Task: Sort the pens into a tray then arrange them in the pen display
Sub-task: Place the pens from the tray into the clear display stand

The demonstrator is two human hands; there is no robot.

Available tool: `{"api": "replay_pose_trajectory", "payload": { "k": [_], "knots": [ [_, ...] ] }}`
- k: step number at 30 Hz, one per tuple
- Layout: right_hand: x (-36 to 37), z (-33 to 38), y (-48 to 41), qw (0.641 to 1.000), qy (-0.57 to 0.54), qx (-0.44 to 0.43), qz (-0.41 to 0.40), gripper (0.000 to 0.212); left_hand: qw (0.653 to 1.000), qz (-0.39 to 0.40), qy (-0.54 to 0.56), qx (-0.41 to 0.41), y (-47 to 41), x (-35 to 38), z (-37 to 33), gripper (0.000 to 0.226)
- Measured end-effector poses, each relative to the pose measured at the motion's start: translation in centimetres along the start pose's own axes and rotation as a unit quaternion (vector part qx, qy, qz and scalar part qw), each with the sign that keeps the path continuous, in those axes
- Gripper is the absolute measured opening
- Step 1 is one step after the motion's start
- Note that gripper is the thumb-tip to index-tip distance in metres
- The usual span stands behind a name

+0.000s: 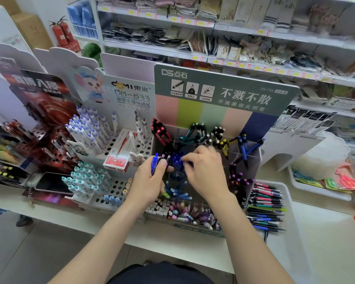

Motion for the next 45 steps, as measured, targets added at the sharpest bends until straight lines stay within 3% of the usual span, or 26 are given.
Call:
{"api": "replay_pose_trajectory", "payload": {
  "k": [2,5,10,13,15,19,22,27,30,32,34,39,42,45],
  "knots": [
    [0.5,0.2,0.3,0.998,0.015,-0.035,0.055,0.028,1.000,-0.004,0.006,-0.004,0.1,0.0,-0.2,0.022],
    [0.3,-0.6,0.5,1.000,0.019,0.015,0.011,0.041,0.998,-0.001,0.057,-0.032,0.1,0.2,-0.2,0.018],
    [0.9,-0.5,0.9,0.998,0.019,-0.010,-0.051,0.024,0.993,0.038,0.105,-0.043,0.6,0.5,-0.5,0.019],
    [-0.7,-0.1,1.7,0.988,-0.103,0.008,-0.113,0.022,0.989,0.052,0.130,-0.038,0.8,0.8,-0.5,0.019],
    [-1.3,1.3,2.9,0.966,-0.229,0.052,-0.112,0.022,0.988,0.069,0.138,-0.029,0.9,1.1,-0.6,0.013],
    [0.5,2.4,4.5,0.884,-0.432,0.177,0.011,0.015,0.988,0.103,0.117,-0.018,1.2,1.7,-0.2,0.010],
    [0.5,2.0,5.4,0.833,-0.519,0.193,-0.005,0.009,0.990,0.116,0.080,-0.015,1.4,1.9,-0.1,0.017],
    [-3.1,0.7,6.1,0.821,-0.497,0.156,-0.235,0.012,0.992,0.119,0.045,-0.012,1.3,2.9,-1.0,0.022],
    [-5.1,-2.6,7.3,0.845,-0.348,0.145,-0.379,0.014,0.989,0.138,0.054,-0.022,0.7,4.1,-1.7,0.026],
    [-5.7,-5.2,8.1,0.870,-0.216,0.138,-0.421,0.015,0.984,0.157,0.080,-0.033,0.4,5.1,-2.2,0.026],
    [-5.4,-7.3,8.4,0.897,-0.135,0.124,-0.402,0.015,0.979,0.175,0.095,-0.040,0.2,6.0,-2.7,0.021],
    [-1.9,-10.2,9.0,0.955,-0.067,0.140,-0.254,0.024,0.972,0.206,0.095,-0.063,0.0,7.9,-3.7,0.014],
    [-1.3,-9.9,9.6,0.949,0.000,0.176,-0.260,0.013,0.970,0.215,0.097,-0.066,0.2,8.7,-3.9,0.016],
    [-2.0,-7.7,10.0,0.937,-0.101,0.189,-0.275,0.016,0.968,0.222,0.093,-0.066,0.3,9.2,-3.7,0.018]
  ]
}}
Point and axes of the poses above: each hand's wrist, its own y-axis away from the middle knuckle, its own x-axis out of the palm, z = x × y, the point moved 3 cm from there along -y, towards the middle knuckle, and after that the axes turned 6 degrees about z, right-handed, at the moved point
